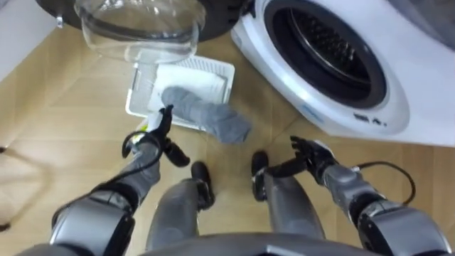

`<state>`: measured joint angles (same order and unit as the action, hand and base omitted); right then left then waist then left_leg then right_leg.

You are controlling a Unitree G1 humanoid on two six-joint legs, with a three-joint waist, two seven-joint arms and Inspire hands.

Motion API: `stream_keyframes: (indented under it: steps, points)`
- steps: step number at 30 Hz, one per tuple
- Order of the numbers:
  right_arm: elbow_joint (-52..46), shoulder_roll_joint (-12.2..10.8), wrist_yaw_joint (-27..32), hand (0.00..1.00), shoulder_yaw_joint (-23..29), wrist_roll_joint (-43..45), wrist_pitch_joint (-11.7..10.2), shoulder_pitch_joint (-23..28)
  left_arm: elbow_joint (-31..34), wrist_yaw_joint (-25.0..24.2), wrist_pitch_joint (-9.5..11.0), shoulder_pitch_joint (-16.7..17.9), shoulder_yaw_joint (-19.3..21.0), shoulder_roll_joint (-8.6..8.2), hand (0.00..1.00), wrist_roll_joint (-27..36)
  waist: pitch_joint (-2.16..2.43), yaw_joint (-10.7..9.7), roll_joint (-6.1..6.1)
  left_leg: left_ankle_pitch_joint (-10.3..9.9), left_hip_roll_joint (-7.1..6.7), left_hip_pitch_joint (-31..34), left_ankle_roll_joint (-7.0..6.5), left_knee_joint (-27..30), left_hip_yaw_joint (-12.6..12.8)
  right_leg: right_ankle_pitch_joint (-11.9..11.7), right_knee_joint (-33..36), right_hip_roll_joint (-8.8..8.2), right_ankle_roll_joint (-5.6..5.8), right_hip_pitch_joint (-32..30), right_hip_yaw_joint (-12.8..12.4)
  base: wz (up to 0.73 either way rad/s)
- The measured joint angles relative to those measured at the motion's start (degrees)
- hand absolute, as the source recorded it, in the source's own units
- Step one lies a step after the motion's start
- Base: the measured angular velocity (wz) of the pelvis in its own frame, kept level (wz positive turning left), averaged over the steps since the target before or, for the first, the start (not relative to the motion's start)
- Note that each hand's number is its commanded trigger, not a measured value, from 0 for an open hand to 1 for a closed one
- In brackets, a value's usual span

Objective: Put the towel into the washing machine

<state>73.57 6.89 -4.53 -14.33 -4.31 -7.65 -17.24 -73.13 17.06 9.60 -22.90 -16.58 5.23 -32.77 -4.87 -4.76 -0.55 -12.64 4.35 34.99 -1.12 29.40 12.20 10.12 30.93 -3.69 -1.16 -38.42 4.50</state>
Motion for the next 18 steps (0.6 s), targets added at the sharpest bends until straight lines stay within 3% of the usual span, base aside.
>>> stream_keyframes:
  steps: [4, 6, 9, 14, 18]
  points:
    - [-1.74, 0.10, 0.14, 0.00, -0.75, -3.59, -0.46, -0.73, -0.02, 1.56, 0.27, -2.89, -2.12, 0.62, 0.00, -4.03, -0.44, -1.46, -0.20, -2.08, 1.23, 7.67, -0.26, 7.39, 0.10, 1.41, 6.13, 0.47, -0.03, -7.68, -1.26, -0.13]
    - [-2.27, 0.16, 0.11, 0.00, -0.96, -6.10, -1.13, -1.96, -0.01, 3.35, 0.42, -5.18, -3.05, 1.17, 0.00, -5.72, -0.86, -2.21, -0.94, -3.38, 2.92, 12.78, -0.41, 12.08, 0.31, 1.18, 8.81, 1.08, -0.37, -12.30, -1.25, -0.29]
    - [-3.25, 0.24, 0.04, 0.00, -2.03, -10.47, -2.21, -3.59, -0.03, 5.99, 0.86, -8.79, -4.51, 1.61, 0.00, -6.32, -1.25, -3.85, -1.57, -3.89, 3.40, 18.95, -0.55, 16.22, 0.27, 1.22, 12.74, 1.13, -0.64, -18.44, -1.43, -0.03]
    - [-4.62, 0.91, -0.89, 0.00, -3.69, -15.88, -3.48, -5.29, -0.03, 9.59, 1.56, -13.50, -8.22, 2.48, 0.00, -7.50, -1.30, -4.94, -1.68, -5.23, 4.30, 25.65, -0.84, 21.87, 0.35, 2.48, 18.65, 0.86, -1.26, -25.65, -1.69, -0.02]
    - [-6.13, 1.96, -2.93, 0.00, -5.86, -19.75, -3.52, -6.45, -0.03, 12.53, 1.54, -14.62, -10.52, 2.90, 0.00, -8.45, -1.39, -6.03, -1.83, -6.66, 5.14, 29.63, -0.62, 25.79, 0.20, 3.91, 22.76, 0.84, -1.88, -29.83, -1.63, -0.01]
